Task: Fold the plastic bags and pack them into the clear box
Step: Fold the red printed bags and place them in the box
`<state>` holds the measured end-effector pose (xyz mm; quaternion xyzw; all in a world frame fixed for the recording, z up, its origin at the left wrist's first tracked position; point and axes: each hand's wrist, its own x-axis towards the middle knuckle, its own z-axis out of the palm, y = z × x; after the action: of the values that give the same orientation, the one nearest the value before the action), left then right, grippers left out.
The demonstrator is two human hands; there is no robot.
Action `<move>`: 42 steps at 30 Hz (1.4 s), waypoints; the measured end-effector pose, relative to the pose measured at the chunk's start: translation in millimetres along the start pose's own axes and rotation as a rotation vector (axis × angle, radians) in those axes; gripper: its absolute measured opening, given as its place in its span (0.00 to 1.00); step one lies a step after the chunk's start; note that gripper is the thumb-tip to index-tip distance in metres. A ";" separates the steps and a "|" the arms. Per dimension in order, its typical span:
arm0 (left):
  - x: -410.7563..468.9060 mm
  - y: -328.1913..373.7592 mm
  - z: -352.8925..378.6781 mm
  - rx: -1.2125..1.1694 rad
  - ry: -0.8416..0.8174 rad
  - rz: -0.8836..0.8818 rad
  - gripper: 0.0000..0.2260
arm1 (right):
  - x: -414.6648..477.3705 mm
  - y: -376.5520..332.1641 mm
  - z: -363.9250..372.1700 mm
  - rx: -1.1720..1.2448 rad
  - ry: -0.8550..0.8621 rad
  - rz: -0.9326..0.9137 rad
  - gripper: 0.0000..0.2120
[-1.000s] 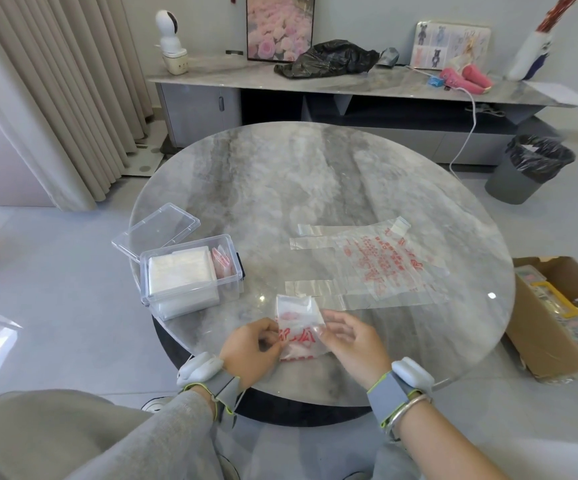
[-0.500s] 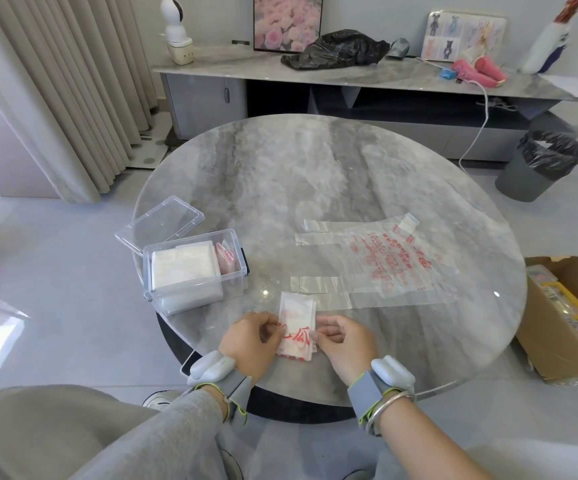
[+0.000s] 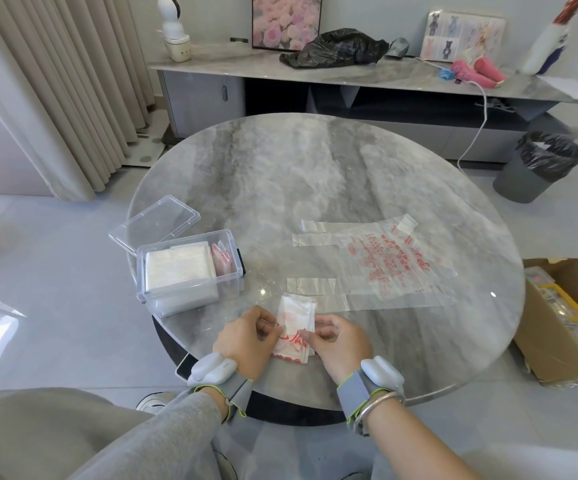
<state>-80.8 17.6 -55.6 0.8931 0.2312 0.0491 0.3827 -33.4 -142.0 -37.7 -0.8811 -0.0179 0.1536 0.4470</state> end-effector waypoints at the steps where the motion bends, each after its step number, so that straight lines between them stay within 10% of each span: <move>1: -0.3 0.3 0.6 -0.002 0.014 0.002 0.07 | 0.4 0.2 1.2 0.006 0.000 0.001 0.09; 24: 0.0 -3.1 -1.9 0.087 -0.009 0.096 0.12 | 33.5 0.3 18.6 0.137 -0.044 0.250 0.06; 32: 9.2 -27.6 -3.0 0.286 0.106 0.741 0.18 | 43.7 9.6 22.3 0.155 -0.081 0.278 0.11; 42: 13.6 -41.7 6.1 0.539 -0.067 0.883 0.23 | 49.9 18.5 26.4 0.184 -0.091 0.275 0.13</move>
<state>-82.8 44.7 -90.5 0.9736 -0.1756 0.1160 0.0889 4.6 -124.1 -79.7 -0.8227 0.0966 0.2542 0.4993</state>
